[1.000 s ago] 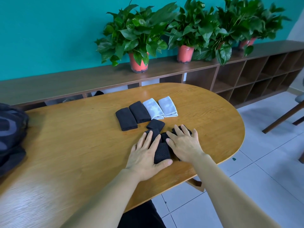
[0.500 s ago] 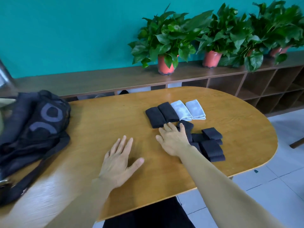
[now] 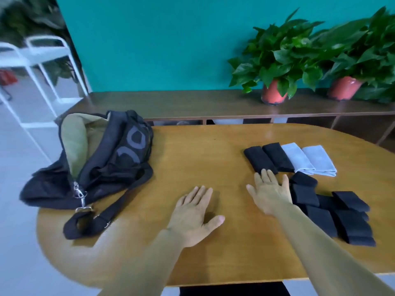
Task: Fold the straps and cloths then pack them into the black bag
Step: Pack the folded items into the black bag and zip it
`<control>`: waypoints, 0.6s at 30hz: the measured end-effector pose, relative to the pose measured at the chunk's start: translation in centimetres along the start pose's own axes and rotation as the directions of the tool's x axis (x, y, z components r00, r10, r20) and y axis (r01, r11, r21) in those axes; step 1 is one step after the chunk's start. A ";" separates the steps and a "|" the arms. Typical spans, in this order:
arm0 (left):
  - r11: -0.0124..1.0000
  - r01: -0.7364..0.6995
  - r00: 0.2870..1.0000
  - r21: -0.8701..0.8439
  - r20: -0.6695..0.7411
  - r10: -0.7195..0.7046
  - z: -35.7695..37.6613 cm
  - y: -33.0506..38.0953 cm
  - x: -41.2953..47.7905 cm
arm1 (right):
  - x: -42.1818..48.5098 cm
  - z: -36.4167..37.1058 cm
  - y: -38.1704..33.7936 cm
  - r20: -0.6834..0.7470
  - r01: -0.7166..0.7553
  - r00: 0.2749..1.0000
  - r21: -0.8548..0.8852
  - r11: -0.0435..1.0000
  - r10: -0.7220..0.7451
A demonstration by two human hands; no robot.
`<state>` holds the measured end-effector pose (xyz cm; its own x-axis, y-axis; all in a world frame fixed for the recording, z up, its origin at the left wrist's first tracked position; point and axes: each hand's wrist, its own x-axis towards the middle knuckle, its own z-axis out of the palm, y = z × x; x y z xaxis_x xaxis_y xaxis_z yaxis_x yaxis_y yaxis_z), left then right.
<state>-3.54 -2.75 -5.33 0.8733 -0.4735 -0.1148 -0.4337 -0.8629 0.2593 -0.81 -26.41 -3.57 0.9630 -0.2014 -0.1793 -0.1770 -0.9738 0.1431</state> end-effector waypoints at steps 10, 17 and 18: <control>0.988 0.126 0.953 0.092 -0.288 -0.094 -6.2 -8.6 -2.7 | -0.3 -3.4 -10.1 -0.004 0.211 0.977 -0.022 0.977 -0.211; 0.918 0.381 0.826 0.114 -0.487 -0.282 -9.2 -15.9 -6.9 | -1.8 -5.6 -19.1 -0.098 0.446 0.891 0.009 0.895 -0.443; 0.906 0.408 0.813 0.114 -0.496 -0.304 -9.4 -16.8 -7.5 | -1.9 -5.9 -20.1 -0.122 0.471 0.876 0.005 0.882 -0.467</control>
<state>-0.68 16.94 0.18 0.9521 -0.0346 0.3039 -0.0614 -0.9950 0.0790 2.14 -5.78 -0.35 0.9508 0.2913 -0.1049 0.2965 -0.9543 0.0368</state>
